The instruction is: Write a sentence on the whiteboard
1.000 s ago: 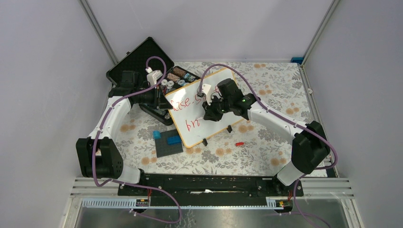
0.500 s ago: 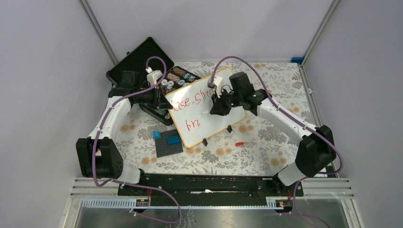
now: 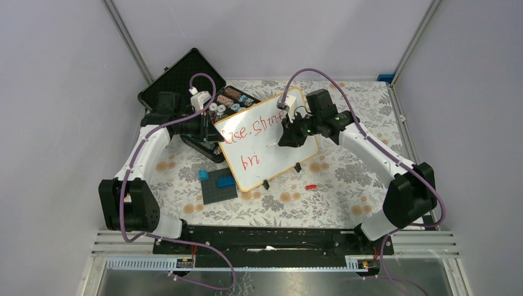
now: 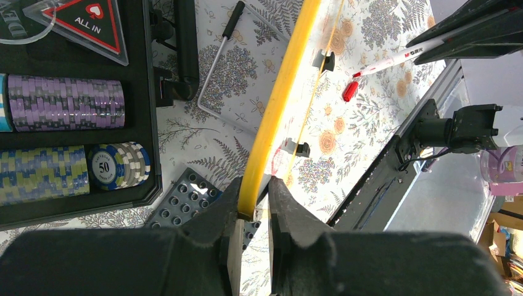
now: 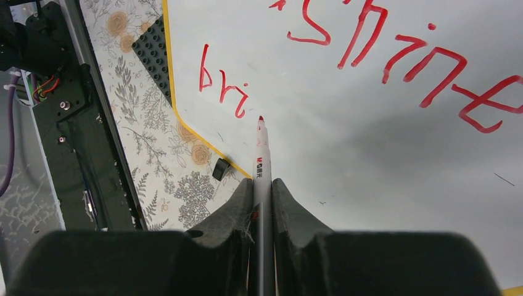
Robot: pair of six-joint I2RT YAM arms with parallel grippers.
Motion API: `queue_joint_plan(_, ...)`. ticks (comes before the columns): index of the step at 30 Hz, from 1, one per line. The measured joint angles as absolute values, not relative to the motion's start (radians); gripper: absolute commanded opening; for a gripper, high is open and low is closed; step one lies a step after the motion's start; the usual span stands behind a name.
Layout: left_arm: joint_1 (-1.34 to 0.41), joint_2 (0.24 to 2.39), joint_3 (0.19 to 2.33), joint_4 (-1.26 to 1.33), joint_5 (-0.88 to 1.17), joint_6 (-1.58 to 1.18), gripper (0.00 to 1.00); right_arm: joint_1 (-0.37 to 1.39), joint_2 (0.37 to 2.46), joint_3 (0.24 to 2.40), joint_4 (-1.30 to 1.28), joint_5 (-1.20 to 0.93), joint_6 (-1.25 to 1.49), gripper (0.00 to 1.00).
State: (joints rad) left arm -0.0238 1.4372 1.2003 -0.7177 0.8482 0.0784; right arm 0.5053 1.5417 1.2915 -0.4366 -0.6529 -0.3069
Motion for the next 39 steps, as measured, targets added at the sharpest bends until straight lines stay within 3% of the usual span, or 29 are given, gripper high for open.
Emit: queue_joint_plan(39,-0.029,1.437,1.2,-0.718,0.848,0.079,0.0,0.563,1.585,1.158,-0.33,-0.637,-0.305,0.0)
